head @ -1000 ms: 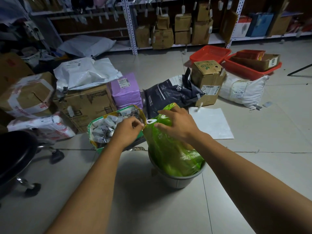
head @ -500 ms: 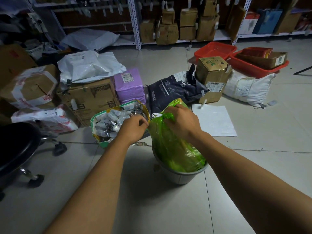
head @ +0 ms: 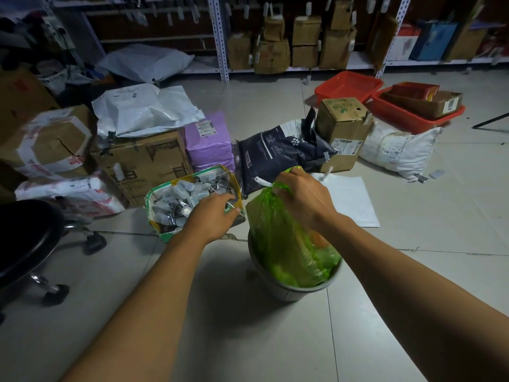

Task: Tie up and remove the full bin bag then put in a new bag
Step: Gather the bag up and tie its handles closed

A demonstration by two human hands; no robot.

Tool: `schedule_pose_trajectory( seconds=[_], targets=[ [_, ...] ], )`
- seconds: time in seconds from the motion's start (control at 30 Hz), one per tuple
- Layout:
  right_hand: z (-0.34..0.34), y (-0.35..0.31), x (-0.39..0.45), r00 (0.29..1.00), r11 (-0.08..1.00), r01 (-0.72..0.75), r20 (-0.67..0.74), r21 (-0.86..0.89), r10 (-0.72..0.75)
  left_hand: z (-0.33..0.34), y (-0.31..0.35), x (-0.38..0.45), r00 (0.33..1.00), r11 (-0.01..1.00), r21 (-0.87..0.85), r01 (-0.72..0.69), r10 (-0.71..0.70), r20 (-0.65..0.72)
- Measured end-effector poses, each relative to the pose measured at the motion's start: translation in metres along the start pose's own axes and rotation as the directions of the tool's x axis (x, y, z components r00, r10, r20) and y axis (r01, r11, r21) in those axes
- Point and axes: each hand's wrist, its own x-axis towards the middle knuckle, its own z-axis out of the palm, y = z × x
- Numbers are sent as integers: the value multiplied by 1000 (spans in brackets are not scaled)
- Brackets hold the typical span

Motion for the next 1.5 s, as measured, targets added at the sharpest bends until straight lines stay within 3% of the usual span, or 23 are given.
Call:
schedule_pose_trajectory(
  seconds=[0.33,0.63,1.0,1.17,1.5],
  targets=[
    [-54,-19,-1,991,998,-57,121,27,53,-37,44,3,989,994,94,-62,48,143],
    [-99,-44,18,993,981,-54,118,186,32,-51,72,-4,980,974,-186,129,-96,175],
    [-57,-3,1,983,976,-142,136,162,121,28,49,-9,960,929,-335,155,-62,273],
    [-43,11,1,976,971,-185,145,152,163,44,43,-3,963,941,-312,133,-48,266],
    [-30,19,7,993,982,-102,69,158,92,69,30,-7,959,980,-191,54,2,284]
  ],
)
